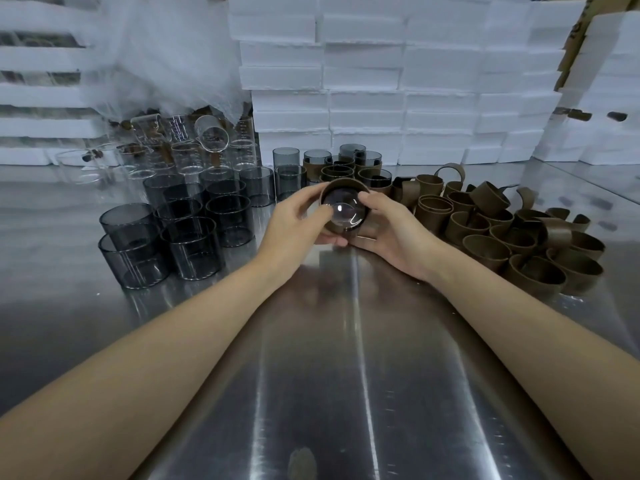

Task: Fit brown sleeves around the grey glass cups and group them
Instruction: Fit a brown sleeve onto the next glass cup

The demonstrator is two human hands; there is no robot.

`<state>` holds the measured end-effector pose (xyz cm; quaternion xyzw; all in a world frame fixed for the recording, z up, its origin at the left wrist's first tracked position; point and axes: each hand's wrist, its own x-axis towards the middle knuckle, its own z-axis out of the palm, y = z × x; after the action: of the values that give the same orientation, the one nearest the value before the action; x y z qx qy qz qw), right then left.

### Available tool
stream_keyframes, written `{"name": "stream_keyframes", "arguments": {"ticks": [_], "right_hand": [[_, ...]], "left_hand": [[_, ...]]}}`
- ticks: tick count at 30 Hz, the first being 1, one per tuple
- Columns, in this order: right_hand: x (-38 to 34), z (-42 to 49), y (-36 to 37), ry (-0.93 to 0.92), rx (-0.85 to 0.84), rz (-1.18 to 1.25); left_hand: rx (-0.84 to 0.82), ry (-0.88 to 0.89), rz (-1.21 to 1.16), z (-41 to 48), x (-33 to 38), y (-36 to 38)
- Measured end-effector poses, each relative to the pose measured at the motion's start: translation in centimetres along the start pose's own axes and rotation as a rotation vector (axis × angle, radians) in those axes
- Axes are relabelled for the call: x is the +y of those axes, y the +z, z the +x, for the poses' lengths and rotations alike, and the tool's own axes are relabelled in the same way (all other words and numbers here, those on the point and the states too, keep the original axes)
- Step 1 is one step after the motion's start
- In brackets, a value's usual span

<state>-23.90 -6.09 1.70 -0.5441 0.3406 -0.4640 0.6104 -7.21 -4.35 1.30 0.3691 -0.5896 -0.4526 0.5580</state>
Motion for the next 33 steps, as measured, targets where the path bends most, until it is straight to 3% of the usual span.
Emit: {"name": "stream_keyframes", "arguments": {"ticks": [6,12,21,33], "right_hand": [[0.2,-0.1,-0.6,0.024,-0.050,0.217],[-0.3,-0.2,-0.5,0.083,-0.075,0.357],[-1.0,0.1,0.8,0.101,0.100,0.619],[-0.8,0.5,1.3,0.085,0.147,0.780]], "left_hand": [[-0.012,-0.157,0.077,0.7,-0.5,0.0],[-0.042,-0.209,-0.026,0.4,0.2,0.2],[-0.077,-0.323,-0.224,0.5,0.8,0.2],[-0.030,-0.346,-0.413,1.1,-0.2,0.5]]}}
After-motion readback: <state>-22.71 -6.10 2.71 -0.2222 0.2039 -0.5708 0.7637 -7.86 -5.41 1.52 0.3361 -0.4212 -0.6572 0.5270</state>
